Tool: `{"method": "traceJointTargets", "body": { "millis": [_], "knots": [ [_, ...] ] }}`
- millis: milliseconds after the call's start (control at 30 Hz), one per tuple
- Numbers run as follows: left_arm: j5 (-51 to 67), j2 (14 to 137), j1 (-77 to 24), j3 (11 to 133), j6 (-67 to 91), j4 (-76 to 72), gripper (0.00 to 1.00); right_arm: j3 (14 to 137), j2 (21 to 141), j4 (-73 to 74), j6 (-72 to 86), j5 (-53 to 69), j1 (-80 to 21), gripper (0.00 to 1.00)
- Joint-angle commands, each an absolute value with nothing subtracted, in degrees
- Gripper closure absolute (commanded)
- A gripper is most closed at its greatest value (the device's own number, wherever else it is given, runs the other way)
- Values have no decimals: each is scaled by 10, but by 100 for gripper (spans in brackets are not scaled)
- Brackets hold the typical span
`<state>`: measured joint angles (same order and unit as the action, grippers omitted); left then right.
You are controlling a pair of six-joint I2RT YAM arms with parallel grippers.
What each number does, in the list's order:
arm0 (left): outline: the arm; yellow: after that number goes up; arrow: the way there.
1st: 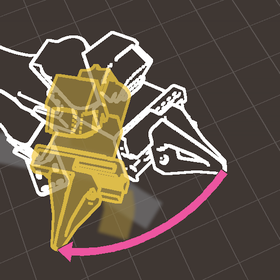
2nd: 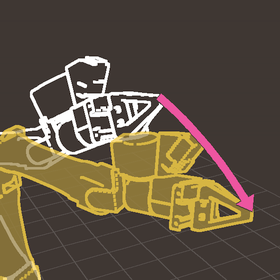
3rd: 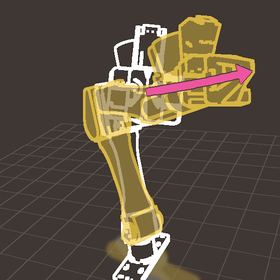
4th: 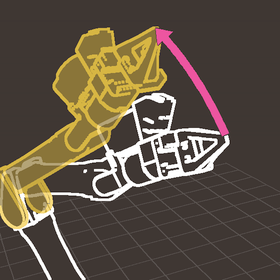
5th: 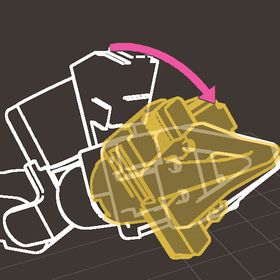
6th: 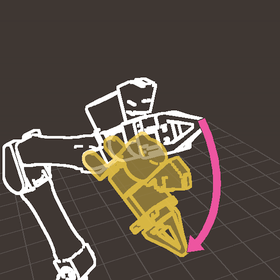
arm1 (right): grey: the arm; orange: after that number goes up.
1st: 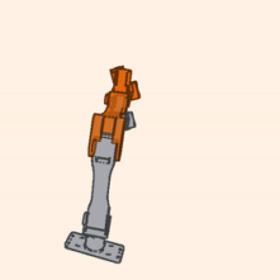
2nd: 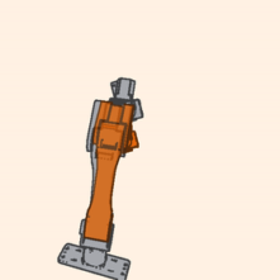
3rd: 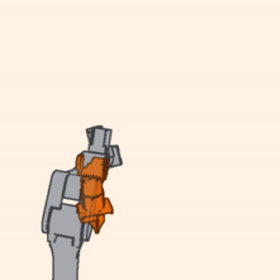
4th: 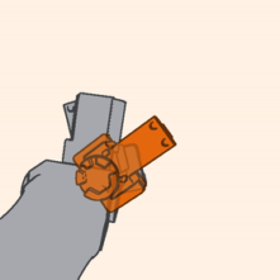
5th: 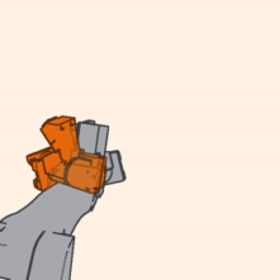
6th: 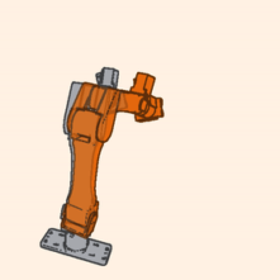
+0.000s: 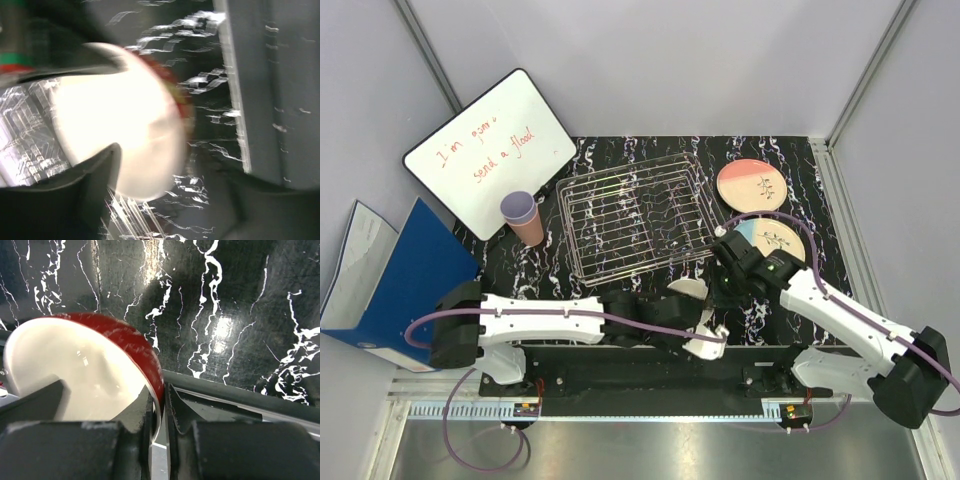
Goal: Unload the mixed dishes from the dish rack
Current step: Place the bowl at the center of the board.
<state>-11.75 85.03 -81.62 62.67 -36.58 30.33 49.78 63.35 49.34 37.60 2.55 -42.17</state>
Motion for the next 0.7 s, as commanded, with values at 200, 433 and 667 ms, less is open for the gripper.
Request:
{"method": "traceJointTargets", "body": {
  "millis": [200, 433, 667],
  "knots": [
    [-261, 811, -798, 650, -273, 204, 1, 563, 615, 502, 396, -19, -423, 100],
    [-264, 752, -715, 629, -149, 186, 1, 546, 629, 465, 424, -39, -423, 100],
    [-296, 709, -656, 586, 45, 187, 1, 509, 654, 406, 476, -65, -422, 100]
  ]
}}
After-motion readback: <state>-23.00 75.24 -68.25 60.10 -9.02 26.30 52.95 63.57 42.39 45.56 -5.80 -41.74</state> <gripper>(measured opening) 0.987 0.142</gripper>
